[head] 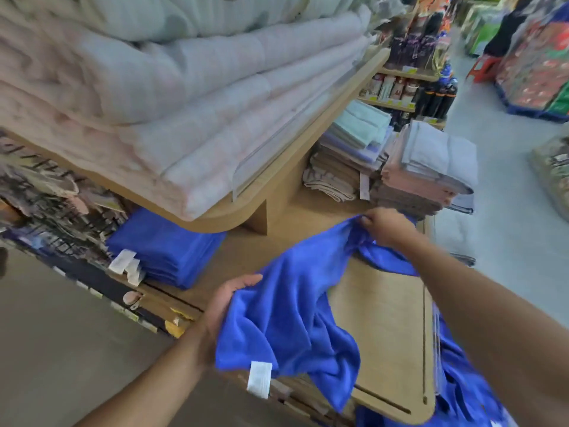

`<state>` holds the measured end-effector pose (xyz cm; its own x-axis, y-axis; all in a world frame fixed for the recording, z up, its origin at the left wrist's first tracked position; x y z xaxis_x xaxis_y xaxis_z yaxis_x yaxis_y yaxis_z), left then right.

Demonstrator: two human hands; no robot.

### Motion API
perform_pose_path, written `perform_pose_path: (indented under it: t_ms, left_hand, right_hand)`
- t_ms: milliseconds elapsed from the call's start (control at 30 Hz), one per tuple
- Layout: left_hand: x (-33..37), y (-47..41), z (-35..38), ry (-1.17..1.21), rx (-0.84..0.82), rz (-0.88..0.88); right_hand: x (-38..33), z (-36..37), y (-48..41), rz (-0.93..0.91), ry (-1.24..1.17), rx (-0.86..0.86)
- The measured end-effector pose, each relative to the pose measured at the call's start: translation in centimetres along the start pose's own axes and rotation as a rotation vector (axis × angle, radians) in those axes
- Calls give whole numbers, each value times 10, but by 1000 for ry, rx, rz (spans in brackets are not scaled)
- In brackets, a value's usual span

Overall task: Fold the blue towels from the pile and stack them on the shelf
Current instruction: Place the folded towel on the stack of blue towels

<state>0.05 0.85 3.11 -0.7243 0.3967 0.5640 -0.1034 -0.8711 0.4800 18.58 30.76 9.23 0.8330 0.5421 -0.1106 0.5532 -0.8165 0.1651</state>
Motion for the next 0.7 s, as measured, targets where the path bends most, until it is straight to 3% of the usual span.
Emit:
perform_pose_path:
  t_ms: [133, 233, 367, 433, 567, 633, 700]
  left_hand:
    - [-41, -11, 49, 89, -114, -198]
    - [-50, -20, 78, 242, -113, -197]
    - [-59, -21, 72, 363, -105, -196]
    - [-61, -19, 61, 404, -102, -184]
    - [-62, -19, 47, 495, -70, -132]
    - [-64, -18, 47, 500, -103, -141]
    - [-67, -19, 44, 482, -96, -156]
  right_hand:
    - [-45, -128, -43, -86, -112, 356]
    - [-92, -159, -49, -182, -344, 440]
    - [-82, -99, -32, -56, -160, 124]
    - [-71, -66, 2, -47, -217, 55]
    - [-94, 0, 118, -217, -609, -206]
    - [-117, 29, 180, -380, -533, -267]
    - [-133, 56, 215, -517, -330, -158]
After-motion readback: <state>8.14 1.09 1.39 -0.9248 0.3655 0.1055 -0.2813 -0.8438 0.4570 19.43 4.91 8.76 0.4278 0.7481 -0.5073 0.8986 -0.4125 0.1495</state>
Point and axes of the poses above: each hand's wrist, its own y-axis away from the middle knuckle, its own z-axis out of the palm, x = y × z, the point moved 5 cm from there along -y, towards the middle knuckle, and after that the axes turned 5 degrees about -x, right-handed, at the moved point
